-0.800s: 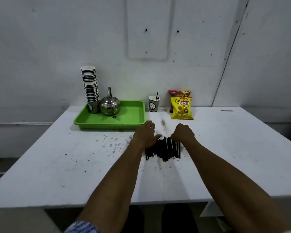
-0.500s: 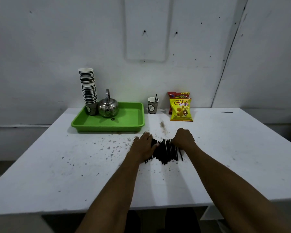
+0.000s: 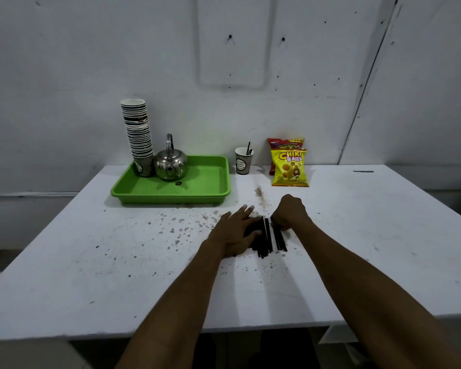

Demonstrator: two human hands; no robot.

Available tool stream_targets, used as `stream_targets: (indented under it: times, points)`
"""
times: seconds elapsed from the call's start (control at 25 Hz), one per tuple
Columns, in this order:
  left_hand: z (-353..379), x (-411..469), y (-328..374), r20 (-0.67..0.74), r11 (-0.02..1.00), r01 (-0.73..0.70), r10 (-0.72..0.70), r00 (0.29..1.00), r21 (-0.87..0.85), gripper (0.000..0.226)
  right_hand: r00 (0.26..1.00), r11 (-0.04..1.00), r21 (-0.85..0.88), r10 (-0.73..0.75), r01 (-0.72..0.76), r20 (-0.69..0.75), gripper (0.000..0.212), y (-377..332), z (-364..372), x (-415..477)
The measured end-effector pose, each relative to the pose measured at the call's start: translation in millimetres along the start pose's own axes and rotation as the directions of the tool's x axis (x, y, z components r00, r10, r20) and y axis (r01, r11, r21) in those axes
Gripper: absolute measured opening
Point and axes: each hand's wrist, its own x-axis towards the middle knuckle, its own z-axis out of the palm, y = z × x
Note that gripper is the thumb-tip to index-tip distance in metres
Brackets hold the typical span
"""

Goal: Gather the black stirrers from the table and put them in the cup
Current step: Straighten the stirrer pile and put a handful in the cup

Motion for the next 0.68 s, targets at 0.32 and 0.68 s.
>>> stream_targets:
  times: [0.32,0.68]
  points:
    - [2.7,1.3,-0.9,0.034,0.997,0.004,-0.007,0.999,0.073,0.06,1.0,1.0,-0.027,-0.002,0.003,0.019,0.03,-9.2,0.4,-3.0]
    - [5.8,-1.2,-0.9,0.013,0.996,0.014,-0.015,1.0,0.092,0.063,1.0,1.0,0.022,0.007,-0.007,-0.021,0.033,-3.6,-1.6,-9.8]
